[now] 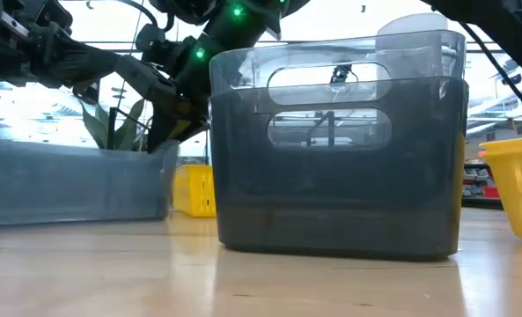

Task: Stack baskets on shelf by color
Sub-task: Stack the left gray bin on top of the gray bins

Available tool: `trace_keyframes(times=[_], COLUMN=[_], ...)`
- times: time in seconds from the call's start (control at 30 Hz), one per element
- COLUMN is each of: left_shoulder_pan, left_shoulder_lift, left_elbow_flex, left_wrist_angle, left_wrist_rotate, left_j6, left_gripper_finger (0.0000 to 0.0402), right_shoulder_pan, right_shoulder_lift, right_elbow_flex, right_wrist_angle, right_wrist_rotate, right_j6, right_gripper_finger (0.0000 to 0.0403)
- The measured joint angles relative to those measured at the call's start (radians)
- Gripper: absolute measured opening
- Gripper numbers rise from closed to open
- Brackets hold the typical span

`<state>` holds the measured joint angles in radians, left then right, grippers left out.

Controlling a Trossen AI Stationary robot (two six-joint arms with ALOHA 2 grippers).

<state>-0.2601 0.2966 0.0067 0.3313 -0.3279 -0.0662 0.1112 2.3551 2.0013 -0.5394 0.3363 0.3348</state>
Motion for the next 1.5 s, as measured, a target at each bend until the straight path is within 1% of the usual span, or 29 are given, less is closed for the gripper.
trace_keyframes(times=[0.1, 0.17, 0.3, 0.4, 0.6, 0.73, 0.83, 0.93, 1.17, 1.27, 1.37, 1.43, 1.5], left_shoulder_pan=[0.0, 0.0, 0.0, 0.0, 0.0, 0.0, 0.0, 0.0, 0.0, 0.0, 0.0, 0.0, 0.0], left_shoulder_lift=[0.0, 0.0, 0.0, 0.0, 0.0, 0.0, 0.0, 0.0, 0.0, 0.0, 0.0, 0.0, 0.0], left_elbow_flex=[0.0, 0.0, 0.0, 0.0, 0.0, 0.0, 0.0, 0.0, 0.0, 0.0, 0.0, 0.0, 0.0], left_wrist_angle=[0.0, 0.0, 0.0, 0.0, 0.0, 0.0, 0.0, 0.0, 0.0, 0.0, 0.0, 0.0, 0.0], left_wrist_rotate=[0.0, 0.0, 0.0, 0.0, 0.0, 0.0, 0.0, 0.0, 0.0, 0.0, 0.0, 0.0, 0.0], left_j6=[0.0, 0.0, 0.0, 0.0, 0.0, 0.0, 0.0, 0.0, 0.0, 0.0, 0.0, 0.0, 0.0], left_gripper_finger=[0.0035, 0.0038, 0.0037, 0.0033, 0.0029, 0.0035, 0.0038, 0.0037, 0.0028, 0.003, 0.0035, 0.0038, 0.0039], right_shoulder_pan=[-0.006, -0.006, -0.005, -0.005, -0.002, -0.007, -0.01, -0.009, 0.006, 0.008, 0.01, 0.015, 0.019], right_shoulder_lift=[-0.001, -0.001, -0.001, -0.002, -0.003, -0.003, -0.003, -0.003, 0.004, 0.003, 0.003, 0.002, 0.002], right_elbow_flex=[-0.002, -0.002, -0.003, -0.003, -0.004, -0.004, -0.004, -0.004, -0.009, -0.008, -0.008, -0.008, -0.008], right_wrist_angle=[0.0, 0.003, 0.008, 0.01, 0.038, 0.053, 0.053, 0.052, 0.01, -0.013, -0.031, -0.039, -0.053], right_wrist_rotate=[-0.019, -0.022, -0.023, -0.048, -0.18, -0.306, -0.351, -0.362, -0.364, -0.361, -0.352, -0.337, -0.325], right_j6=[0.003, -0.012, -0.035, -0.076, -0.187, -0.268, -0.29, -0.302, -0.305, -0.304, -0.304, -0.303, -0.302], right_gripper_finger=[0.0019, 0.0008, 0.0008, 0.0005, 0.0003, 0.0002, 0.0004, 0.0016, 0.0065, 0.0077, 0.0071, 0.0053, 0.0026])
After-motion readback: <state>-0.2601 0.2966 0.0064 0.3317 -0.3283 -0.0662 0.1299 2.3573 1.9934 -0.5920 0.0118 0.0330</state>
